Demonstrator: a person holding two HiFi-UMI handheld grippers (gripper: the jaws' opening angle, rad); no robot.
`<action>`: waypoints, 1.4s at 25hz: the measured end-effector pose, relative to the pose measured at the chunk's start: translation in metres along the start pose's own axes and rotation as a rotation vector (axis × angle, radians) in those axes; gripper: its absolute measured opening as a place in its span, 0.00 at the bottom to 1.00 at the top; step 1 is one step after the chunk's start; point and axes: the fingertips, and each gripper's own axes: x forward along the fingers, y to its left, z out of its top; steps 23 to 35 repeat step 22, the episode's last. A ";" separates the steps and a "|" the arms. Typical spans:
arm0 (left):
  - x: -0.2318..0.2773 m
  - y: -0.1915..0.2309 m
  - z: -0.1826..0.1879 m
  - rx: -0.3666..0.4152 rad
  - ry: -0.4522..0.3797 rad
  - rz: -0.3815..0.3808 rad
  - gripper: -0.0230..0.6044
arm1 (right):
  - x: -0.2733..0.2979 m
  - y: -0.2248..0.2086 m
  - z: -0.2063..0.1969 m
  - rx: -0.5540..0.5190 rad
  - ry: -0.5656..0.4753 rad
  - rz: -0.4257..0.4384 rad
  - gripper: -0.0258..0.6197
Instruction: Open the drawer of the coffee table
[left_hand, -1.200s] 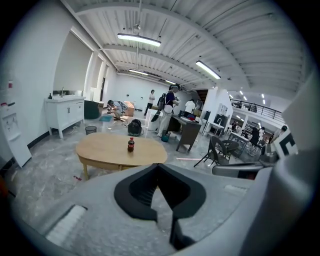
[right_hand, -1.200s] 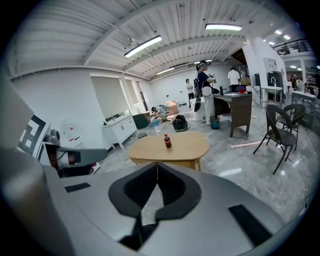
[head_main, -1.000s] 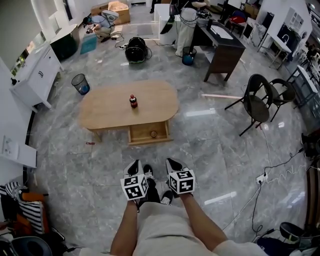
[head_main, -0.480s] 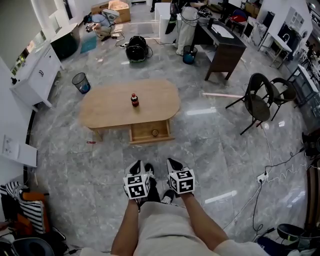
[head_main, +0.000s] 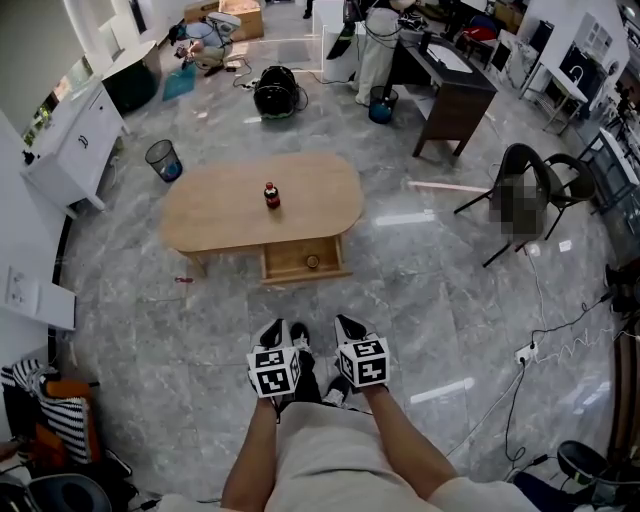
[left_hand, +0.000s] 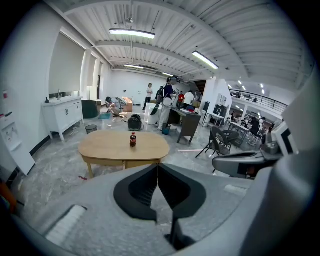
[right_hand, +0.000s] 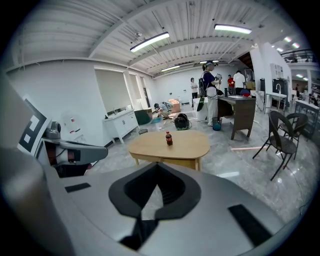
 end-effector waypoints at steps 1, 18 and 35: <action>0.001 0.000 0.000 0.000 0.000 0.000 0.05 | 0.001 -0.001 -0.001 0.001 0.000 -0.001 0.06; 0.010 -0.008 0.013 0.004 -0.014 0.000 0.05 | 0.006 -0.017 0.007 0.037 -0.018 0.001 0.06; 0.007 -0.005 0.006 -0.016 -0.001 0.009 0.05 | 0.004 -0.014 0.000 0.065 -0.006 0.034 0.06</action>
